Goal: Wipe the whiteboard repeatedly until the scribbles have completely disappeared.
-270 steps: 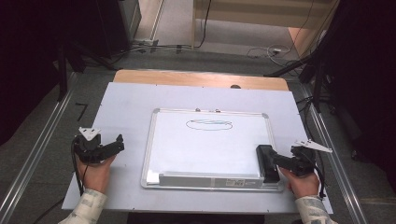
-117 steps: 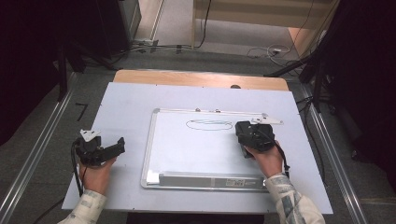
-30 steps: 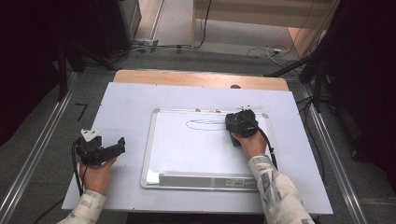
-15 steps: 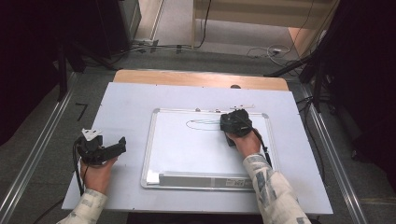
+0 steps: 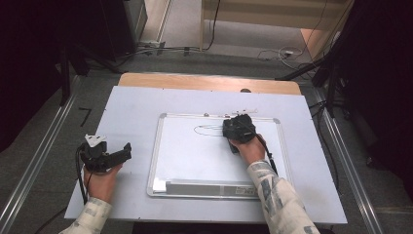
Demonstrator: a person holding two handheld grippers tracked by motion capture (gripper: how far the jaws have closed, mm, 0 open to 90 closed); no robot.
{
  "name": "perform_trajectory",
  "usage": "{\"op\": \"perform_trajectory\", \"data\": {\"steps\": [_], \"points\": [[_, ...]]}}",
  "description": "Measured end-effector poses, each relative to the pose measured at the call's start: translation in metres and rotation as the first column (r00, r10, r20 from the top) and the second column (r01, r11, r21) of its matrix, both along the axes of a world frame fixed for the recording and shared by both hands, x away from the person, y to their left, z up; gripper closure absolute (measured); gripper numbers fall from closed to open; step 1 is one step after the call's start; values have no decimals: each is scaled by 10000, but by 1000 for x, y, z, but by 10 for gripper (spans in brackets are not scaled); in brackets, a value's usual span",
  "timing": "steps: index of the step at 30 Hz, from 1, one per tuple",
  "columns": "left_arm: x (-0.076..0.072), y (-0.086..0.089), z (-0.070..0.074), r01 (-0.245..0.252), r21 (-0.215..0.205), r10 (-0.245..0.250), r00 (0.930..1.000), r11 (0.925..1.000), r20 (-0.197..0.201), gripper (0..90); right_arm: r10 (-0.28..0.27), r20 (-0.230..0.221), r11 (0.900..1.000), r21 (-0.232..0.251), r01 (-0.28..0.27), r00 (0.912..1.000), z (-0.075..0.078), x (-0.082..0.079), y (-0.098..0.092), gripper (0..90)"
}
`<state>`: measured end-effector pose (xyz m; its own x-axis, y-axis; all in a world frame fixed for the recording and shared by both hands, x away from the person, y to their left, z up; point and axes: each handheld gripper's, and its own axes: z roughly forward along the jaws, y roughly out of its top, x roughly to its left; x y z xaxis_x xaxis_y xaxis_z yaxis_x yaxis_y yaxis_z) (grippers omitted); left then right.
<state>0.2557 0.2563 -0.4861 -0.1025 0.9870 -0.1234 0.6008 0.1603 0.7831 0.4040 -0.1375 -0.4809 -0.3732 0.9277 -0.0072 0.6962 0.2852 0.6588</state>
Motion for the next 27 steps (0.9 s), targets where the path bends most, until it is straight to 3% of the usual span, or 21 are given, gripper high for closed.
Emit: {"op": "perform_trajectory", "data": {"steps": [27], "points": [[0, 0, 0, 3, -20, -3, 10000, 10000, -23, 46, 527, -63, 9986, 4, -527, 9986, -1, -2, 42, 374]]}}
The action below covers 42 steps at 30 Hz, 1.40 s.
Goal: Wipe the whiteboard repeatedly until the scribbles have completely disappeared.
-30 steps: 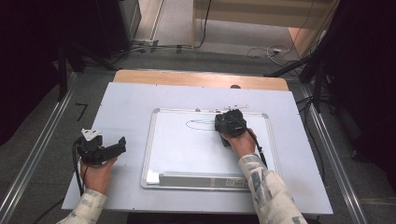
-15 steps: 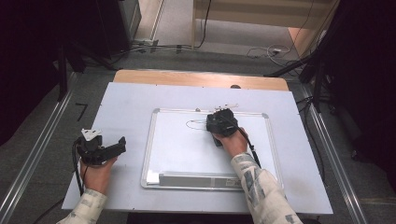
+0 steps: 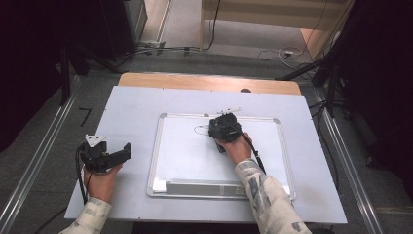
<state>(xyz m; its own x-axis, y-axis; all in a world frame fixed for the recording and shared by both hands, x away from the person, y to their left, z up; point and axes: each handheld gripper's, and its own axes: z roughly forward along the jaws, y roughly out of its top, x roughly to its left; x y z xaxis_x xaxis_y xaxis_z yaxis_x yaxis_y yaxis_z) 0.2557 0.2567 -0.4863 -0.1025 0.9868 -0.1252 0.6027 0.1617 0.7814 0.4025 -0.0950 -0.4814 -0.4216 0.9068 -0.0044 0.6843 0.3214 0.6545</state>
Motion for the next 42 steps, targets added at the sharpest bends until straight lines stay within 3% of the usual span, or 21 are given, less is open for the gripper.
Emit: {"op": "perform_trajectory", "data": {"steps": [42], "points": [[0, 1, 1, 38, -14, -38, 10000, 10000, 48, 46, 715, 45, 9974, -38, -715, 9974, -1, -5, 45, 374]]}}
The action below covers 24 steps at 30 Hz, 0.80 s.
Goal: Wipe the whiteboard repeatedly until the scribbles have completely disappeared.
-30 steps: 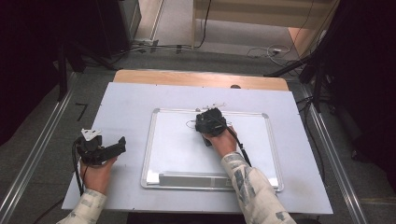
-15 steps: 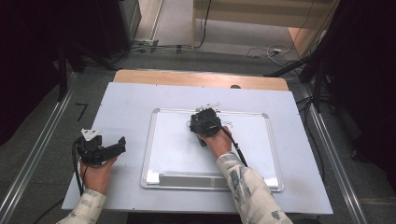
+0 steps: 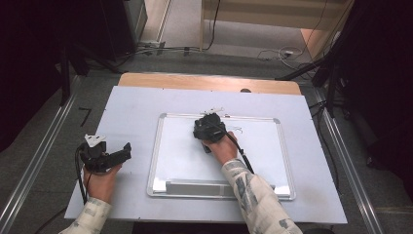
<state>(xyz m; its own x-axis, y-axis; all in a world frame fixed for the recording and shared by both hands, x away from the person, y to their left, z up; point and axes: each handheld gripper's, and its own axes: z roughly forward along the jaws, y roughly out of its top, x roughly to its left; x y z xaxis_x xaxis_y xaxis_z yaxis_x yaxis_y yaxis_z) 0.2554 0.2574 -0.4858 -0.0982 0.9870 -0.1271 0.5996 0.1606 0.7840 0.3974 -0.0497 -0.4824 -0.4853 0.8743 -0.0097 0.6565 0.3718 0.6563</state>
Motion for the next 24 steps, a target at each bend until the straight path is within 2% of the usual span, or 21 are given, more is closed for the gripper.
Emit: {"op": "perform_trajectory", "data": {"steps": [11, 24], "points": [[-1, 1, 0, -22, -6, 22, 10000, 10000, 0, 47, 188, 32, 9998, 4, -188, 9998, 0, -1, 5, 373], [-3, 5, 0, -157, -54, 158, 9999, 9999, 35, 47, 96, -62, 10000, -24, -97, 9999, 1, 0, -2, 373]]}}
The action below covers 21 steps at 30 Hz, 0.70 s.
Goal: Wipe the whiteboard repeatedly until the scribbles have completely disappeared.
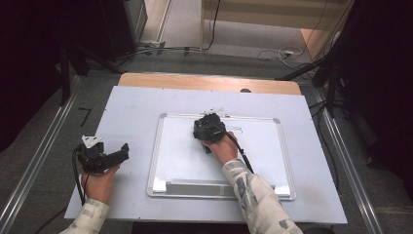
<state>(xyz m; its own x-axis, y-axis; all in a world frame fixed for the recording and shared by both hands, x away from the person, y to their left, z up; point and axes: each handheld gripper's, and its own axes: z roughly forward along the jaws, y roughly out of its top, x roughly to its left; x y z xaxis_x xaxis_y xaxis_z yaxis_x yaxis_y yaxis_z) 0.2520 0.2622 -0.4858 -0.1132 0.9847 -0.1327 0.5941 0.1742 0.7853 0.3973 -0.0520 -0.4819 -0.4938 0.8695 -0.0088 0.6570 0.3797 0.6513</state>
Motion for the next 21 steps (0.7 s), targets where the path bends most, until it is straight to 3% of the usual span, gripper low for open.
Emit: {"op": "perform_trajectory", "data": {"steps": [12, 21], "points": [[0, -1, 0, 7, 43, -7, 10000, 10000, -57, 47, -331, 14, 9995, 25, 331, 9995, 0, 2, -21, 373], [1, -1, -1, -3, 47, 3, 10000, 10000, -86, 47, -844, -15, 9964, 0, 844, 9964, 1, 7, -54, 373]]}}
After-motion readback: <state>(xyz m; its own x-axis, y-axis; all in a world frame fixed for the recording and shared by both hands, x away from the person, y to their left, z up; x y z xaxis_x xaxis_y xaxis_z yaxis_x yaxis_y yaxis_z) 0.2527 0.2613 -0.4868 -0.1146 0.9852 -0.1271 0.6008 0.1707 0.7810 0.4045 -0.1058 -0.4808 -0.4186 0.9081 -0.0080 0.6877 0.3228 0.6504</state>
